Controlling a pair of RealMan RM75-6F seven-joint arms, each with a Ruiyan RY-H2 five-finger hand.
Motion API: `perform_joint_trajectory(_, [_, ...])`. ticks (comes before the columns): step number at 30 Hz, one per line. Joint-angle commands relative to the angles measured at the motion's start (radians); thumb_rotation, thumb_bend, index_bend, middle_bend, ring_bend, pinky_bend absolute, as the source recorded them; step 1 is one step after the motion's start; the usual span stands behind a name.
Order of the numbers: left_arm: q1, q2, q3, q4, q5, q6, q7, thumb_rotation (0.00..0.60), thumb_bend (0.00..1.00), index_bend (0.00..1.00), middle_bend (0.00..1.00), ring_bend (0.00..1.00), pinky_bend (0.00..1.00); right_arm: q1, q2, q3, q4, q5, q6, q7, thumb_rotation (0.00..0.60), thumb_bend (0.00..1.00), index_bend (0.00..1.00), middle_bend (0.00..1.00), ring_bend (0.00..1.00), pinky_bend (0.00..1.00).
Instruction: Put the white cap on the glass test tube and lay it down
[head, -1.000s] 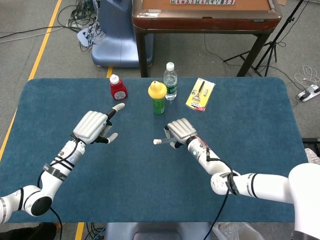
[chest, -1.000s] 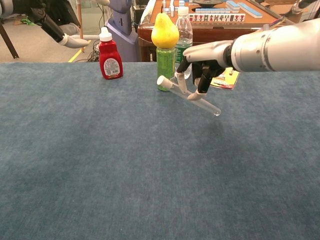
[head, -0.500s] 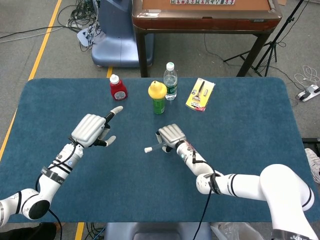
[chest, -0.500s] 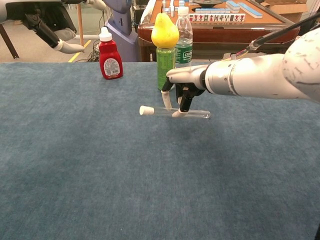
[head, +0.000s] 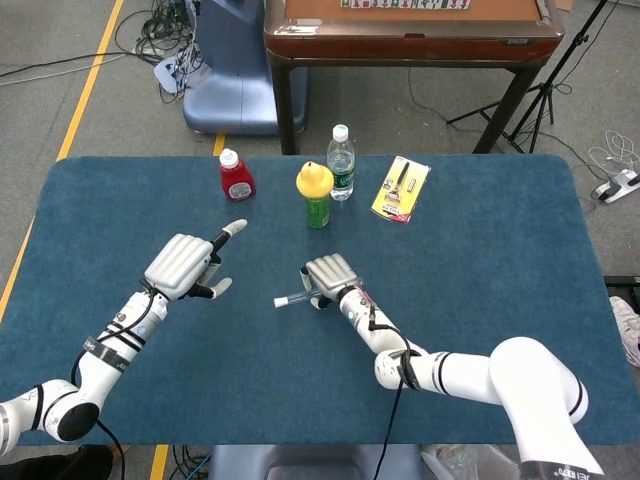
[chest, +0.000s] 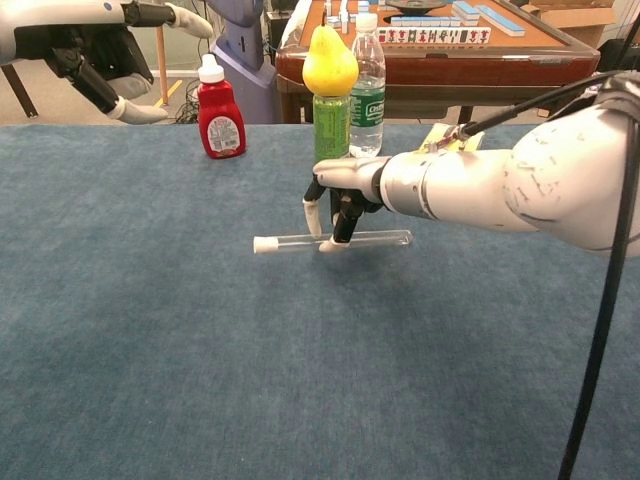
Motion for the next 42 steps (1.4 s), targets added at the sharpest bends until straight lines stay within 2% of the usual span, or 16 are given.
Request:
perform_joint_trajectory(1, [0.001,-0.002,0.000,0.002,0.002,0.000,-0.001,0.600,0.28,0.05,0.87,0.93,1.00,-0.003,-0.024,0.006,0.025,-0.011,0.002,0.010,0.600,0.57,0.82,1.00,1.00,1.00])
perform_joint_trajectory(3, [0.002,-0.004,0.001,0.006,0.004,-0.003,-0.002,0.600,0.28,0.04,0.87,0.93,1.00,-0.007,-0.036,0.007,0.038,-0.021,-0.002,0.015,0.600,0.57,0.79,1.00,1.00,1.00])
perform_joint_trajectory(6, [0.002,-0.006,0.001,0.012,0.003,-0.006,-0.001,0.600,0.28,0.03,0.87,0.93,1.00,-0.011,-0.047,0.007,0.052,-0.031,-0.006,0.017,0.600,0.56,0.67,1.00,1.00,1.00])
perform_joint_trajectory(9, [0.002,-0.010,0.001,0.017,0.002,-0.008,-0.003,0.600,0.28,0.03,0.87,0.93,1.00,-0.015,-0.052,0.009,0.059,-0.038,-0.008,0.017,0.600,0.51,0.55,1.00,1.00,1.00])
perform_joint_trajectory(11, [0.004,-0.016,0.000,0.022,0.004,-0.006,-0.009,0.600,0.28,0.01,0.87,0.93,1.00,-0.019,-0.053,0.012,0.060,-0.041,-0.008,0.019,0.600,0.42,0.48,1.00,1.00,1.00])
perform_joint_trajectory(17, [0.008,-0.024,0.000,0.031,0.011,-0.008,-0.019,0.600,0.28,0.00,0.87,0.93,1.00,-0.025,-0.054,0.016,0.058,-0.039,-0.012,0.018,0.600,0.19,0.34,1.00,1.00,1.00])
perform_joint_trajectory(20, [0.010,-0.025,0.000,0.032,0.017,-0.007,-0.021,0.600,0.28,0.00,0.87,0.93,1.00,-0.032,-0.052,0.025,0.052,-0.040,-0.012,0.029,0.600,0.13,0.29,1.00,1.00,1.00])
perform_joint_trajectory(25, [0.021,-0.016,-0.003,0.034,0.016,0.005,-0.028,0.600,0.28,0.00,0.87,0.93,1.00,-0.065,0.010,0.040,-0.020,-0.084,0.030,0.052,0.600,0.12,0.28,1.00,1.00,1.00])
perform_joint_trajectory(31, [0.066,0.016,0.000,0.056,-0.004,0.039,-0.052,0.600,0.28,0.00,0.85,0.88,1.00,-0.170,0.213,0.018,-0.249,-0.179,0.186,0.052,0.600,0.12,0.29,1.00,1.00,1.00])
perform_joint_trajectory(37, [0.138,0.053,0.028,0.074,-0.010,0.097,-0.059,0.600,0.28,0.03,0.76,0.75,1.00,-0.288,0.435,-0.035,-0.486,-0.265,0.332,0.026,0.600,0.21,0.43,0.98,0.99,1.00])
perform_joint_trajectory(40, [0.183,0.063,0.046,0.080,-0.001,0.146,-0.055,0.600,0.28,0.05,0.71,0.70,0.98,-0.354,0.535,-0.078,-0.591,-0.326,0.409,0.005,0.600,0.21,0.46,0.91,0.92,1.00])
perform_joint_trajectory(42, [0.219,0.065,0.064,0.088,0.015,0.189,-0.040,0.600,0.28,0.08,0.65,0.65,0.92,-0.407,0.597,-0.112,-0.650,-0.380,0.462,0.004,0.600,0.21,0.46,0.85,0.86,1.00])
